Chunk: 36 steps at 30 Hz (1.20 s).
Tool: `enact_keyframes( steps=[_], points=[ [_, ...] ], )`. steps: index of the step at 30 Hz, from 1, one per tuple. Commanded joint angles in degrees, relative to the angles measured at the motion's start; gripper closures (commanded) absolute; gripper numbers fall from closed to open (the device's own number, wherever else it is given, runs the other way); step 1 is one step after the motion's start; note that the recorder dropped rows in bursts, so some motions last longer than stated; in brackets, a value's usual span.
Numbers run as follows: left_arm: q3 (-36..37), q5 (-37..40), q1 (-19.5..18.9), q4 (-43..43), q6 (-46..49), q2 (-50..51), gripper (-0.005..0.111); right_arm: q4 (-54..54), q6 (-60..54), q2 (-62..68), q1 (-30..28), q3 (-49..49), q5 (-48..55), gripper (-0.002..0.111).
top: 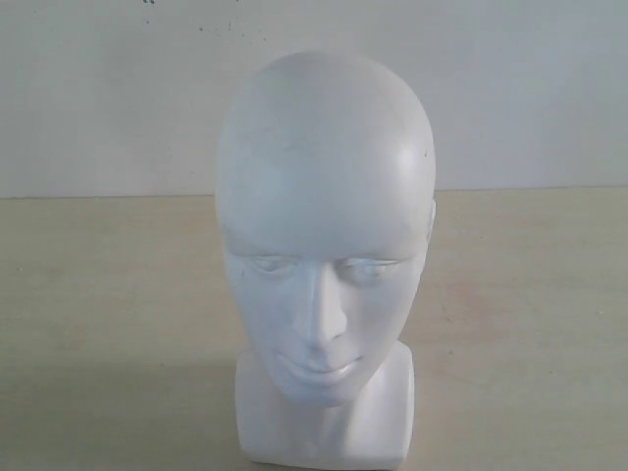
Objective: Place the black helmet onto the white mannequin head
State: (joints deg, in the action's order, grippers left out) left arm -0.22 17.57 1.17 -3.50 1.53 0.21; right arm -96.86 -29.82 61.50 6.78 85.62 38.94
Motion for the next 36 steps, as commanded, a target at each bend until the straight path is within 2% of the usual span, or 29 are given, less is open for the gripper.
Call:
enact_keyframes(
  steps=[1, 11, 15, 18, 22, 27, 31, 36],
  points=[
    [0.22, -0.58, -0.02, -0.09, 0.09, -0.21, 0.102, -3.09, -3.30, -0.89, -0.41, 1.30, -2.72, 0.108],
    [0.22, -0.58, -0.02, -0.09, 0.09, -0.21, 0.102, -3.09, -6.57, -0.89, -0.41, 1.30, -3.95, 0.108],
    [0.22, -0.58, -0.02, -0.09, 0.09, -0.21, 0.102, -1.87, -4.90, -0.89, -0.41, 1.30, -8.42, 0.108],
    [0.22, -0.58, -0.02, -0.09, 0.09, -0.21, 0.102, 9.83, 4.40, -0.89, 0.50, 1.30, -12.11, 0.108],
    [0.22, -0.58, -0.02, -0.09, 0.09, -0.21, 0.102, 23.92, 14.84, -0.89, 4.83, 1.30, -19.25, 0.108],
    [0.22, -0.58, -0.02, -0.09, 0.09, -0.21, 0.102, 41.73, 28.87, -0.89, 14.56, 1.30, -30.89, 0.108],
    [0.22, -0.58, -0.02, -0.09, 0.09, -0.21, 0.102, 51.19, 33.70, -0.38, 22.00, 1.10, -38.94, 0.108],
    [0.22, -0.58, -0.02, -0.09, 0.09, -0.21, 0.102, 74.69, 57.73, 1.15, 26.64, 1.06, -45.20, 0.108]
  ],
)
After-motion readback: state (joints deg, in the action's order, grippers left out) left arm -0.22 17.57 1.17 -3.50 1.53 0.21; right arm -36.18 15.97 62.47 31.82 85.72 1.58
